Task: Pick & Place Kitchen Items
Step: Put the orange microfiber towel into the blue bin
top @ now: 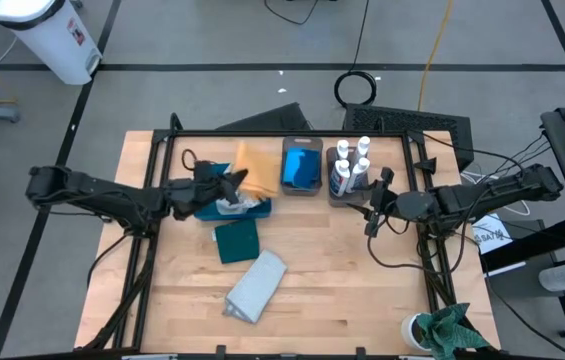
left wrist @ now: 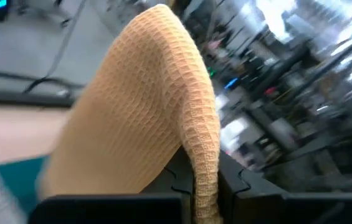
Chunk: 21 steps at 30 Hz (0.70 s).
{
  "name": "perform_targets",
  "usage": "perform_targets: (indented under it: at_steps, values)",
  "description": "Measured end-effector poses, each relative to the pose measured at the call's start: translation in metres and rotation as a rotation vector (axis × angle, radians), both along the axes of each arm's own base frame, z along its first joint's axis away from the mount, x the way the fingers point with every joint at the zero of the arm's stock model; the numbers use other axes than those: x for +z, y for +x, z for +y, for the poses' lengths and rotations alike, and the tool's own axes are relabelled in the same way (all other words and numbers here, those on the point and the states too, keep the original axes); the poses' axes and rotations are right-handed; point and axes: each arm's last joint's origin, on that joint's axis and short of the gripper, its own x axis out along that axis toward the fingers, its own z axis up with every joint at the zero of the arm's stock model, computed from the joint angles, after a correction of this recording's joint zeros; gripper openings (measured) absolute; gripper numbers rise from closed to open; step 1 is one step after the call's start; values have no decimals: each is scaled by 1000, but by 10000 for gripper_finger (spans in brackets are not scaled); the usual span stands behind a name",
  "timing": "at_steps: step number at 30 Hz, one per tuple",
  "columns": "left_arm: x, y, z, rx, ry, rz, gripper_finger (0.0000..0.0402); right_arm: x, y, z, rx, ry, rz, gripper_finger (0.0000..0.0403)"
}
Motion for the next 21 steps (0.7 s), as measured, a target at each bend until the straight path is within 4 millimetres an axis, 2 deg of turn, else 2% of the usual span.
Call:
perform_targets:
  at_steps: [8,14,21]
  values:
    - [-39,11,1,56,-89,188,18,2,1,0,-3,11,-22,171]
    - [-44,4,-4,122,-93,255,16,2,1,0,-3,11,-22,171]
    - [-48,-14,-8,168,-118,371,18,2,1,0,-2,11,-21,171]
